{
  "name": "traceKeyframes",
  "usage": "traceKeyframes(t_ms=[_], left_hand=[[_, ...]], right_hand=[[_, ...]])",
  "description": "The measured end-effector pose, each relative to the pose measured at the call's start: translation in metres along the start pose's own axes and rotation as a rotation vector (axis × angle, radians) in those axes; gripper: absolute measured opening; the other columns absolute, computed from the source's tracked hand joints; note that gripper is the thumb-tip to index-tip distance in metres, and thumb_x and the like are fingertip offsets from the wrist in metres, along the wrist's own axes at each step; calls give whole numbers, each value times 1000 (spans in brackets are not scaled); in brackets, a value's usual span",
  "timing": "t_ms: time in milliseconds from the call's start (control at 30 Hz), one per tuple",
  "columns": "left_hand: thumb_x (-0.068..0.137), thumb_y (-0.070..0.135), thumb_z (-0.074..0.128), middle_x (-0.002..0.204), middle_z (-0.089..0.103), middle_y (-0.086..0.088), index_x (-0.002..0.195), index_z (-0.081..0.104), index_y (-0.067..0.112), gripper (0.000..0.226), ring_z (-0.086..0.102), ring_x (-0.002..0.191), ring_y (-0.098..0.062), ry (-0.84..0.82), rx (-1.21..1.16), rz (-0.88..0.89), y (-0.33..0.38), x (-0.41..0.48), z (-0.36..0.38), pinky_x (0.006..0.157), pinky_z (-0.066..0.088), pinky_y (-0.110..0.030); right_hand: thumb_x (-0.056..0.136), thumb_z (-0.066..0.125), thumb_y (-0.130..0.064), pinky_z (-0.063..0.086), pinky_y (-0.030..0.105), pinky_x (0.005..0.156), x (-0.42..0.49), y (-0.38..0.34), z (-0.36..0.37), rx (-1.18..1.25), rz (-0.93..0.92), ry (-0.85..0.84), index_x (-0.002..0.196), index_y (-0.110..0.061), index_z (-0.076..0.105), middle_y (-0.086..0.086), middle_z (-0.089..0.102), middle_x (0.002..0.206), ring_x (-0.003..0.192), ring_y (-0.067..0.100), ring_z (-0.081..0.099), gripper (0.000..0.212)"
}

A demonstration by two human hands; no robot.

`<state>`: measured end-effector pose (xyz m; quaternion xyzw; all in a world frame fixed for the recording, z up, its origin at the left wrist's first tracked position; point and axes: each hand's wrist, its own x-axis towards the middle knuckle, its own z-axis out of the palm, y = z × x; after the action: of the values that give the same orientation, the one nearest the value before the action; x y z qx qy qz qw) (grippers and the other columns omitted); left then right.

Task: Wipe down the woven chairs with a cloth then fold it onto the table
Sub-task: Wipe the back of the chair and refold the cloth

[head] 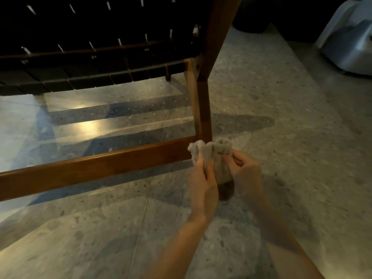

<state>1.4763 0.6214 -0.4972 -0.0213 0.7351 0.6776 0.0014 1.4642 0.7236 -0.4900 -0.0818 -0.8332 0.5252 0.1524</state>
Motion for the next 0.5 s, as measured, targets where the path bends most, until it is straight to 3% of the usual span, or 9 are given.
traceKeyframes(t_ms=[67,167,267,367,433,500], left_hand=[[101,16,42,98,62,13,139,44,14,38,60,81,9,-24,-24,-58,-9,-4,-1,68,47,-12],[100,15,42,121,54,19,144,34,20,44,49,87,26,-14,36,-39,-12,2,-7,74,39,2],[99,15,47,126,55,11,138,46,20,40,51,103,11,83,101,-34,-11,9,-18,82,40,0],[97,11,49,115,59,5,128,52,19,32,55,97,4,160,218,84,-9,17,-35,82,43,-5],[96,8,50,108,57,6,125,53,17,31,52,93,7,217,293,192,-5,22,-50,83,42,-5],[96,7,49,106,53,10,124,53,16,30,50,94,9,253,346,265,-2,29,-63,86,41,-6]], right_hand=[[95,56,-16,45,12,52,-2,7,-5,-112,44,43,85,-27,65,-6,67,72,63,2,60,17],[97,53,-15,42,3,57,3,7,0,-84,-24,79,110,-25,66,-25,62,77,67,-12,58,21],[99,47,-27,46,5,82,20,1,25,-24,-47,48,130,-35,53,-29,62,102,96,-14,57,32],[96,41,-49,38,25,106,36,-4,63,-74,-4,65,148,-29,27,-6,47,142,128,7,45,58],[91,47,-56,33,28,110,39,-1,79,-51,-28,94,151,-26,11,1,33,151,136,12,35,76],[91,49,-55,39,30,107,41,6,84,-41,-39,120,150,-28,13,0,37,146,131,12,41,74]])
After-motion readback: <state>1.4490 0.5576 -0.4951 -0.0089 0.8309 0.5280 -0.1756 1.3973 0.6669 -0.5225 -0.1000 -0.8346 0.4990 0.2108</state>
